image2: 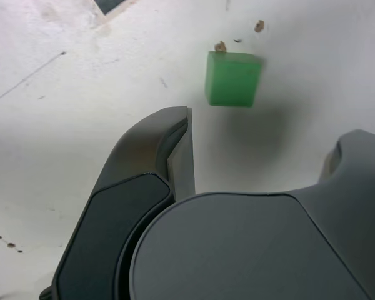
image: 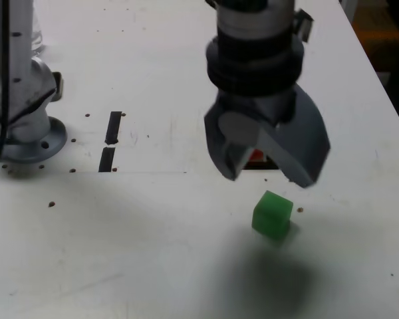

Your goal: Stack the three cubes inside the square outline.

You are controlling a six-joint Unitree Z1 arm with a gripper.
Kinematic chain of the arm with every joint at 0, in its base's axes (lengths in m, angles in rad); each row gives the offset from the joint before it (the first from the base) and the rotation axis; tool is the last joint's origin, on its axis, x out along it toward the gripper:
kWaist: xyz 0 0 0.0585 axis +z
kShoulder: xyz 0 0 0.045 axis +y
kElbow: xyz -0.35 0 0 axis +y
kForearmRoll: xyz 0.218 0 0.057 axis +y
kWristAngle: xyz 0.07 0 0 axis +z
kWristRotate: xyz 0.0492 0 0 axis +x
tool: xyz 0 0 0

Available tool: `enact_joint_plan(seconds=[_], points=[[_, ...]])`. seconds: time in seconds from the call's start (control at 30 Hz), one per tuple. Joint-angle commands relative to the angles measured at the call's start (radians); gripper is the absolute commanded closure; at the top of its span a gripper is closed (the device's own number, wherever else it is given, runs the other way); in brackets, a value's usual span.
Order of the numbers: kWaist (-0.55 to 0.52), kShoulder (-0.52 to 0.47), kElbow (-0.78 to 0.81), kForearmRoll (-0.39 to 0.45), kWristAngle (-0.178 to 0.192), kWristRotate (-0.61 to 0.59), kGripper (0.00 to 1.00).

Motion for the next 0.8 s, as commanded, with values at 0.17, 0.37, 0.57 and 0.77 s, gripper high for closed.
enact_joint_plan(seconds=[0.17, 0.37, 0.57, 0.77], points=[[-0.017, 0.068, -0.016, 0.023, 0.017, -0.023, 0.01], [-0.017, 0.123, -0.015, 0.046, 0.030, -0.020, 0.01], [-0.017, 0.173, -0.021, 0.055, 0.032, 0.008, 0.02], [-0.017, 0.214, -0.035, 0.058, 0.032, 0.059, 0.03]])
